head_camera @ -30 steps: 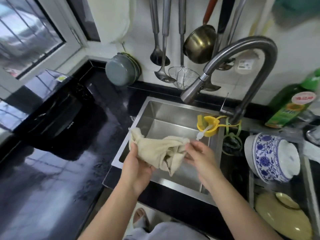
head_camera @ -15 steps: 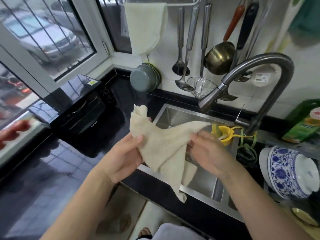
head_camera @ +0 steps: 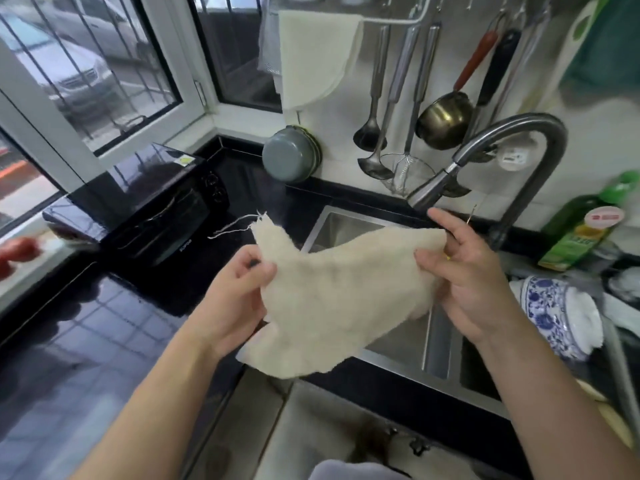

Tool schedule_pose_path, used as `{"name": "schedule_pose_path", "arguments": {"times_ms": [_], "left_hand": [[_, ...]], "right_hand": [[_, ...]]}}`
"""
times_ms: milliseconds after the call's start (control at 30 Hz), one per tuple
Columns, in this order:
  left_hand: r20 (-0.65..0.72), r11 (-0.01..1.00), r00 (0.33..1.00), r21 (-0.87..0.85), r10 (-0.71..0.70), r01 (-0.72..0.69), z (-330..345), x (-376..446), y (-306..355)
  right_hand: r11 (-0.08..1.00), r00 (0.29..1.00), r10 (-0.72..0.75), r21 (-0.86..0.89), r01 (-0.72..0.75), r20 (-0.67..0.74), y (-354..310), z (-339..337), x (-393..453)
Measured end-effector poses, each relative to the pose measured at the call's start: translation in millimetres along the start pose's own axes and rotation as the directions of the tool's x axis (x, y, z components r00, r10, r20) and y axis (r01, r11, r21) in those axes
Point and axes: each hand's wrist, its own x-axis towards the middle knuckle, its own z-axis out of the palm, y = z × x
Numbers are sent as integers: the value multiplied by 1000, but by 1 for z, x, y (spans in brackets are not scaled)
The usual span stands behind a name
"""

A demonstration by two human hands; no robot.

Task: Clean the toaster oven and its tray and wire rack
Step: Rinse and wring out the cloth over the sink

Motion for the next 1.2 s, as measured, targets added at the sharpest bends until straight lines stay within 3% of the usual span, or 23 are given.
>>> {"name": "schedule_pose_path", "arguments": {"times_ms": [67, 167, 300, 400, 433, 467, 533, 567, 633, 733, 800, 867, 933, 1100, 1200], "left_hand": [[-109, 991, 994, 134, -5, 19, -10, -10, -8], [-61, 983, 995, 161, -82, 91, -27, -34, -18], [32, 983, 997, 171, -74, 68, -38, -42, -10], [-35, 973, 998, 226, -43, 50, -36, -9, -18], [-95, 944, 995, 329, -11, 41, -37, 5, -27], [-186, 858, 981, 510, 47, 56, -38, 20, -40], [-297, 451, 921, 878, 251, 160, -46, 42, -77], [-267, 268, 919, 944, 289, 190, -48, 45, -101], [-92, 65, 985, 994, 147, 84, -55, 36, -161], [69, -173, 989, 981, -129, -91, -69, -2, -238], [48, -272, 986, 958, -158, -90, -84, -16, -262], [20, -322, 985, 944, -170, -75, -93, -14, -267], [29, -352, 978, 931, -208, -102, -92, 0, -268], [204, -396, 914, 853, -350, -342, -66, 17, -281], [240, -430, 907, 818, -347, -382, -67, 15, -282]], "right_hand": [[989, 995, 12, -142, -26, -95, 11, 5, -16], [911, 979, -49, -410, -37, -197, 28, 8, -53], [844, 945, -132, -534, -52, -300, 32, 3, -81], [828, 908, -141, -550, -110, -394, 44, -15, -50], [827, 898, -109, -540, -156, -426, 52, -24, -33], [817, 888, -73, -537, -208, -455, 63, -33, -17], [713, 858, -44, -618, -332, -512, 95, -57, 7], [593, 840, -43, -690, -414, -541, 115, -67, 9], [325, 832, -64, -800, -504, -551, 161, -79, -9], [93, 966, 84, -963, -253, -246, 233, -69, -70], [-66, 967, 252, -998, -19, -35, 264, -63, -101], [-191, 955, 296, -979, 67, 8, 273, -70, -111], [-250, 959, 283, -967, 40, -33, 266, -86, -111], [-303, 929, 331, -951, -62, -166, 252, -107, -156], [-302, 927, 327, -950, -81, -183, 240, -109, -164]]}}
